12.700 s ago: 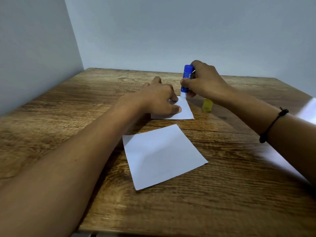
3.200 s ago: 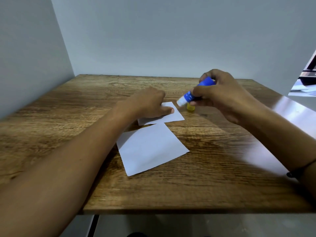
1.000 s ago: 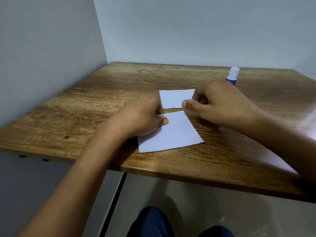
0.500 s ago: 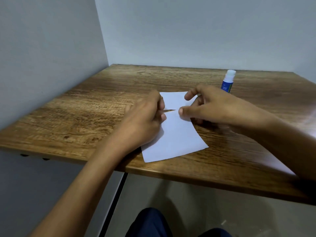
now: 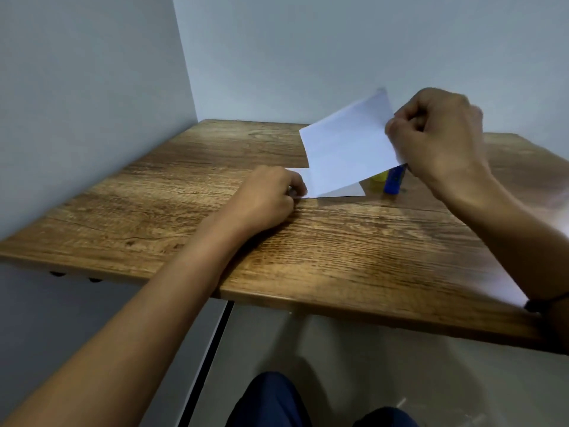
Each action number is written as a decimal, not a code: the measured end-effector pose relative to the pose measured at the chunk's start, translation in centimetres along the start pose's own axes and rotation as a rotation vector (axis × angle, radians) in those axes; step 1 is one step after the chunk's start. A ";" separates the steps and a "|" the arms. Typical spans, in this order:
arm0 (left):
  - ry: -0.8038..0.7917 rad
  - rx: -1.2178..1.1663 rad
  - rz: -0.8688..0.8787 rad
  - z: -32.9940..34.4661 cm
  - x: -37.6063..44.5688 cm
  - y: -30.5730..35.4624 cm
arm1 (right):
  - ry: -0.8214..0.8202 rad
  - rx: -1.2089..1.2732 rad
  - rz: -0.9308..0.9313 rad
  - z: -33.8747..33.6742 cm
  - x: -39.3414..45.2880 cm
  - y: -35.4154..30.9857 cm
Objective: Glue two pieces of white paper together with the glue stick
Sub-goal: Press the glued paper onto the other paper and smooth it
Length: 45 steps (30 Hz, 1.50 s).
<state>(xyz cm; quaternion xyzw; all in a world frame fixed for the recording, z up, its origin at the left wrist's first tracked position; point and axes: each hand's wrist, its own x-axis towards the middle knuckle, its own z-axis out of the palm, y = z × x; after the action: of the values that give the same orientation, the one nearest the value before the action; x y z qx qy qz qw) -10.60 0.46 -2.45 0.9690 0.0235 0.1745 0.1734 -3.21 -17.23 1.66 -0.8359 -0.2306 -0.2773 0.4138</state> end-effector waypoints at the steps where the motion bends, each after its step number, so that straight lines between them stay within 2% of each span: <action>1: 0.007 -0.002 -0.001 -0.2 -0.3 0.2 | -0.011 0.022 0.021 0.1 0.0 0.1; 6: 0.097 0.040 0.032 -0.1 -4.2 0.6 | -0.132 0.227 0.176 0.9 -0.3 0.3; 9: 0.063 0.019 0.034 -0.7 -6.3 1.0 | -0.234 0.376 0.235 1.9 -1.0 -0.1; 13: 0.007 -0.109 -0.063 -2.3 -6.9 0.7 | -0.328 0.487 0.320 2.8 -1.8 -0.5; 17: 0.017 -0.227 -0.076 -3.6 -7.1 0.3 | -0.288 0.507 0.381 2.4 -2.0 0.0; 25: 0.059 -0.013 0.064 -1.5 -6.9 0.8 | -0.238 0.513 0.365 2.0 -2.4 0.0; 29: 0.065 -0.214 0.035 -1.6 -7.0 0.8 | -0.242 0.490 0.354 1.9 -2.3 0.0; 34: 0.150 -0.412 -0.054 -2.6 -7.0 0.3 | -0.282 0.481 0.349 2.1 -2.8 0.1; 38: 0.204 -0.434 -0.147 -3.2 -6.8 -0.8 | -0.347 0.519 0.384 2.1 -3.3 0.2; 45: 0.027 -0.300 -0.131 -2.5 -6.8 -1.2 | -0.390 0.513 0.423 1.9 -4.0 0.0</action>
<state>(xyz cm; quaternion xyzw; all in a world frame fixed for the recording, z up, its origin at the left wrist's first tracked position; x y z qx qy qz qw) -17.83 1.73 -2.91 0.9261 0.0624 0.1773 0.3270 -5.69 -16.32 -1.91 -0.7713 -0.1895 0.0451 0.6060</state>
